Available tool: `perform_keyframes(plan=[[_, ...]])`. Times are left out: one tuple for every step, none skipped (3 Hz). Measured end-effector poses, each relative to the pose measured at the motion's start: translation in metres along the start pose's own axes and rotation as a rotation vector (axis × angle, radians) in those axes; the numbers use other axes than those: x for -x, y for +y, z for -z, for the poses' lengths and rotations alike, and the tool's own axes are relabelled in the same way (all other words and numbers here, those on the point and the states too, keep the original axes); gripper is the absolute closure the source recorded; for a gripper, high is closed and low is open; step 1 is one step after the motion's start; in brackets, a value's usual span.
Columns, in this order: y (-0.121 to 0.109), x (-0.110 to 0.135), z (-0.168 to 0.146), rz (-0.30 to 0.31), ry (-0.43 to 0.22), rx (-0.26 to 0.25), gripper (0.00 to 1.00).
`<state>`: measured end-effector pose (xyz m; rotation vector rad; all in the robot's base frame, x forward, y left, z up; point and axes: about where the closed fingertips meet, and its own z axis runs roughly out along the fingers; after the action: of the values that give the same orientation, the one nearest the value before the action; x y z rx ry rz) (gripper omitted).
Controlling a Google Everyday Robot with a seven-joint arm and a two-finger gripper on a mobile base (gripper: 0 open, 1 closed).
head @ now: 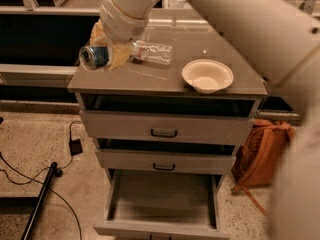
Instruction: Place redbull can into bottom drawer
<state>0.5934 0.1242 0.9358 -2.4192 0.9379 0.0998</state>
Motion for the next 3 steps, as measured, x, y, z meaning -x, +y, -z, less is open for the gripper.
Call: perform_keyframes(plan=[[0.037, 0.043, 0.013, -0.166, -0.137, -0.084, 1.00], [0.094, 0.044, -0.010, -0.431, -0.277, -0.081, 1.00], [0.137, 0.036, -0.011, -0.550, -0.315, -0.058, 1.00]])
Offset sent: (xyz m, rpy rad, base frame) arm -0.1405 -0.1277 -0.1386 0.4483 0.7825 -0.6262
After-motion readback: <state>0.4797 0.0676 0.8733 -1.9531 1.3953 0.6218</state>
